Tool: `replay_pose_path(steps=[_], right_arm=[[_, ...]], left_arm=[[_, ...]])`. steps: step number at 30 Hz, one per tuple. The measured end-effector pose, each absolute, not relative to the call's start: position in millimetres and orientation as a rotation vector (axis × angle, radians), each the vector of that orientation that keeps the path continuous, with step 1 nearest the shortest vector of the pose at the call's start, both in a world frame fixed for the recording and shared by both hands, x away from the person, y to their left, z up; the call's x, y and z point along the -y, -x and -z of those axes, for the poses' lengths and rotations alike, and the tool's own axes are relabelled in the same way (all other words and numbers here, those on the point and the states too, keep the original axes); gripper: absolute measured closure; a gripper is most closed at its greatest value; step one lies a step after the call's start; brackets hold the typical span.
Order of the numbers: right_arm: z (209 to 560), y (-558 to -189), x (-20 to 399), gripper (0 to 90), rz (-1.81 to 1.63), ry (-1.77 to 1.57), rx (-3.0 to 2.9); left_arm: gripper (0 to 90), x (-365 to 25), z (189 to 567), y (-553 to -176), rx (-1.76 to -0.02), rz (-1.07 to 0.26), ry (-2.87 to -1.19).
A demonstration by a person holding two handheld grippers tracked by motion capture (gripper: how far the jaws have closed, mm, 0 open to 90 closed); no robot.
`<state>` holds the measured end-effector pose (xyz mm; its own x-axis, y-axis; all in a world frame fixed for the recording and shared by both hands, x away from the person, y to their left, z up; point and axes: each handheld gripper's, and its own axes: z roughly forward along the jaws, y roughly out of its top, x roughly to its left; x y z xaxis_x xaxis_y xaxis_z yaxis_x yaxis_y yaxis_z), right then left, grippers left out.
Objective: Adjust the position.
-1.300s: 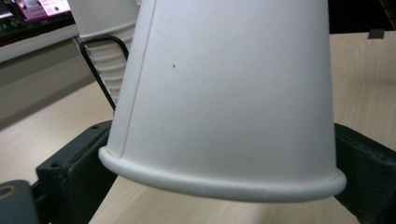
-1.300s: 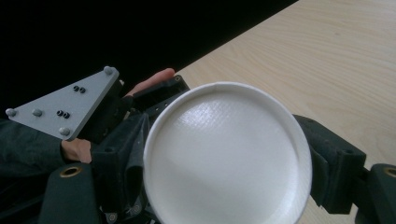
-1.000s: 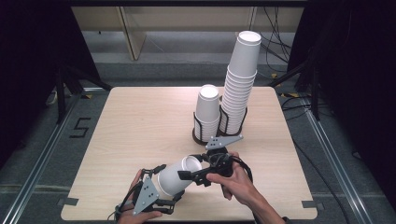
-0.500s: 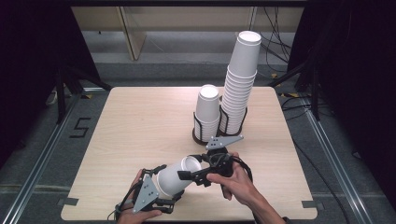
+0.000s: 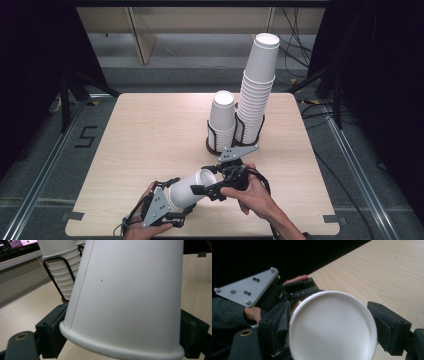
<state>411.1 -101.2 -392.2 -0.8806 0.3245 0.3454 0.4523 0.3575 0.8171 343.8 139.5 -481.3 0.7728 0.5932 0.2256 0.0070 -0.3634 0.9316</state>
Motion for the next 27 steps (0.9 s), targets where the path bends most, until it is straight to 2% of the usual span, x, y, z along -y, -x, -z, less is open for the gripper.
replay_pose_path(steps=[6,25,27], right_arm=[[387.2,-408.1,101.5,16.7,1.484,0.672,2.567],[391.0,-386.0,86.0,18.8,1.004,0.262,3.03],[393.7,-384.4,83.5,19.3,0.953,0.227,3.056]], left_arm=[[14.3,-138.2,482.5,-345.0,-0.421,-0.623,-1.931],[14.9,-129.2,477.5,-339.6,-0.296,-0.567,-2.241],[14.9,-126.6,478.1,-337.3,-0.306,-0.546,-2.235]])
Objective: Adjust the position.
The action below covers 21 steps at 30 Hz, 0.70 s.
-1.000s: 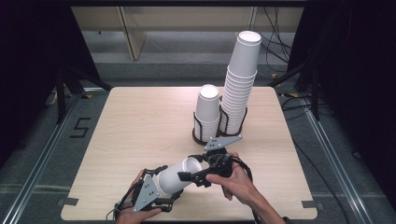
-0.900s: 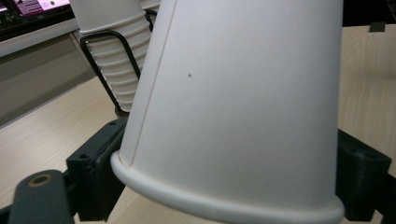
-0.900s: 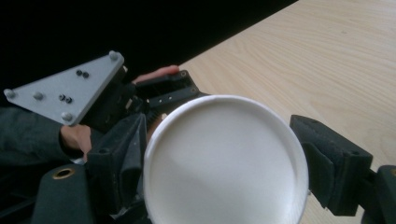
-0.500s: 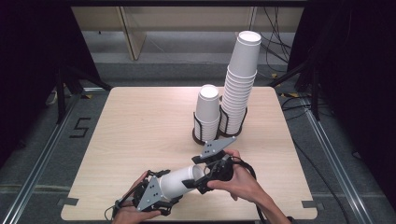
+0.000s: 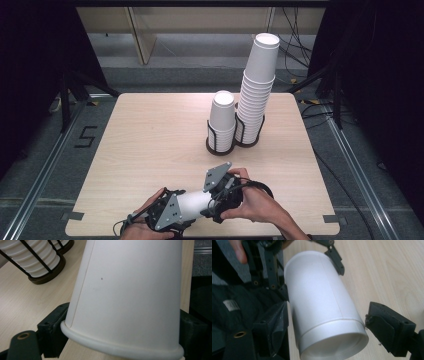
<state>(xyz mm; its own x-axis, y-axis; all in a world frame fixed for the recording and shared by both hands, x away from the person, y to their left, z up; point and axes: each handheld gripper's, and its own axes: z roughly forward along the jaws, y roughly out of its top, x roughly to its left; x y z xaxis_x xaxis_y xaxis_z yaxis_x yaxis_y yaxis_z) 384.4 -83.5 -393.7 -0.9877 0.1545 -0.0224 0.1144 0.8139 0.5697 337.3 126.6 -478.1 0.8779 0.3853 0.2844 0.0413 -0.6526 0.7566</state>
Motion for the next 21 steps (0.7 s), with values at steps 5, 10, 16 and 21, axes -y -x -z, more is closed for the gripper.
replay_pose_path(steps=[5,10,16,21], right_arm=[[401.0,-379.7,77.6,19.8,-0.806,-0.149,-2.948],[407.1,-376.3,72.4,20.1,-0.722,-0.111,-2.954],[413.1,-373.4,67.5,20.5,-0.645,-0.045,-2.949],[415.7,-368.0,66.3,21.2,-0.57,-0.136,-2.989]], left_arm=[[15.0,-125.3,476.2,-336.8,-0.287,-0.543,-2.261],[15.0,-126.3,472.8,-336.4,-0.253,-0.551,-2.307],[15.1,-123.1,475.5,-334.2,-0.25,-0.54,-2.284],[15.1,-122.7,475.0,-333.0,-0.244,-0.53,-2.284]])
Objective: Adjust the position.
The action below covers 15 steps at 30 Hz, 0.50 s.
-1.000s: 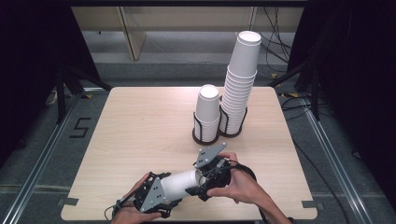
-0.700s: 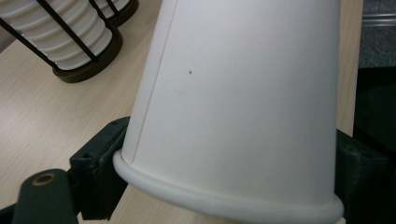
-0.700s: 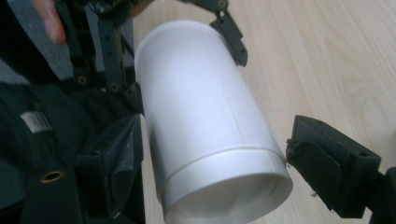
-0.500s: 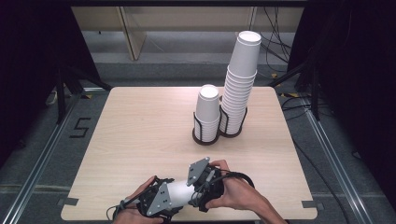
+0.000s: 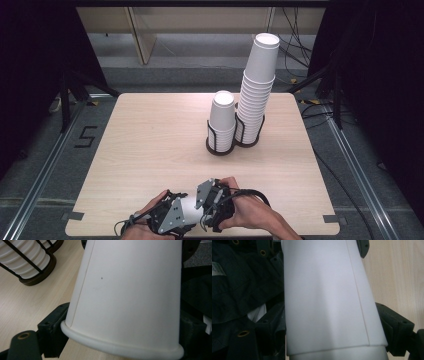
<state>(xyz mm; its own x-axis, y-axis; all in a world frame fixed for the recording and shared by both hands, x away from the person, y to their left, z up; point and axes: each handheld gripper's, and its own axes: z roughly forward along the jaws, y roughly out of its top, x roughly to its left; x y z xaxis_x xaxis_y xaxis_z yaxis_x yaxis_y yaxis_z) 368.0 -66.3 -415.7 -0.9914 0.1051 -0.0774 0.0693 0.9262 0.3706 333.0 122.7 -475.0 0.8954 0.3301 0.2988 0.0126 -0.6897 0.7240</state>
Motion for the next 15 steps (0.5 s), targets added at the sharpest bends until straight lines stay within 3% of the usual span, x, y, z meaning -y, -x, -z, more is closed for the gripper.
replay_pose_path(steps=[4,15], right_arm=[[416.0,-369.3,67.6,23.1,-0.574,-0.11,-2.998],[412.8,-392.6,85.2,23.7,-0.841,-0.048,-3.011]], left_arm=[[14.4,-123.4,475.8,-334.1,-0.242,-0.515,-2.279],[6.3,-136.0,479.7,-342.8,-0.343,-0.4,-2.016]])
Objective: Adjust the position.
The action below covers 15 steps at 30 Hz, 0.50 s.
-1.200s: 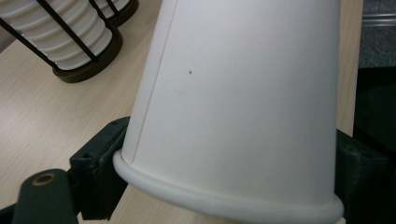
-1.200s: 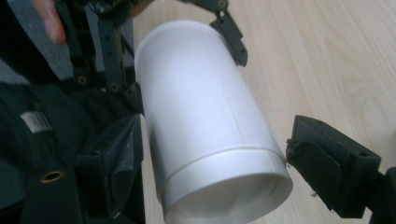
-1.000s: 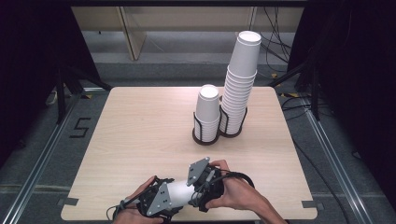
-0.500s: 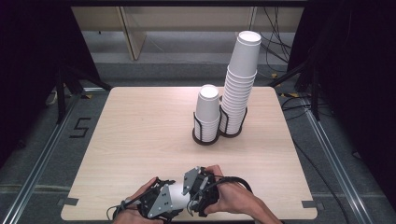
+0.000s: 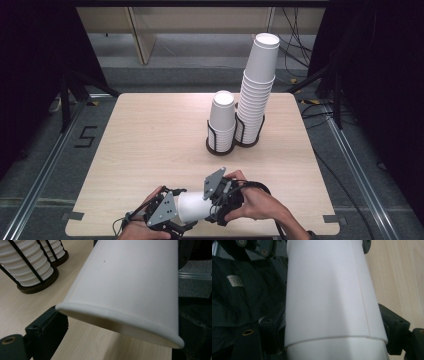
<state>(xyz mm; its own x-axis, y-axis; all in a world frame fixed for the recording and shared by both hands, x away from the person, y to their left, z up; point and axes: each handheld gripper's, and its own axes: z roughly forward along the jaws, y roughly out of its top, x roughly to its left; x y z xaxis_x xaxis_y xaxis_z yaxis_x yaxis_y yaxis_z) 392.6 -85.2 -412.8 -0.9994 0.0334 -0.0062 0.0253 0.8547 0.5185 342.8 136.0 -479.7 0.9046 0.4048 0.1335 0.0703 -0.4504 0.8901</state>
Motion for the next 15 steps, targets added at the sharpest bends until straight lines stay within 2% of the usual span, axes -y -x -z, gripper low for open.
replay_pose_path(steps=[7,15], right_arm=[[408.7,-399.2,95.9,23.7,-0.984,-0.093,-3.034],[409.8,-404.1,100.8,23.8,-1.118,-0.073,-3.055]], left_arm=[[4.6,-141.3,476.7,-344.0,-0.355,-0.363,-1.866],[4.4,-143.9,474.1,-342.9,-0.334,-0.355,-1.786]])
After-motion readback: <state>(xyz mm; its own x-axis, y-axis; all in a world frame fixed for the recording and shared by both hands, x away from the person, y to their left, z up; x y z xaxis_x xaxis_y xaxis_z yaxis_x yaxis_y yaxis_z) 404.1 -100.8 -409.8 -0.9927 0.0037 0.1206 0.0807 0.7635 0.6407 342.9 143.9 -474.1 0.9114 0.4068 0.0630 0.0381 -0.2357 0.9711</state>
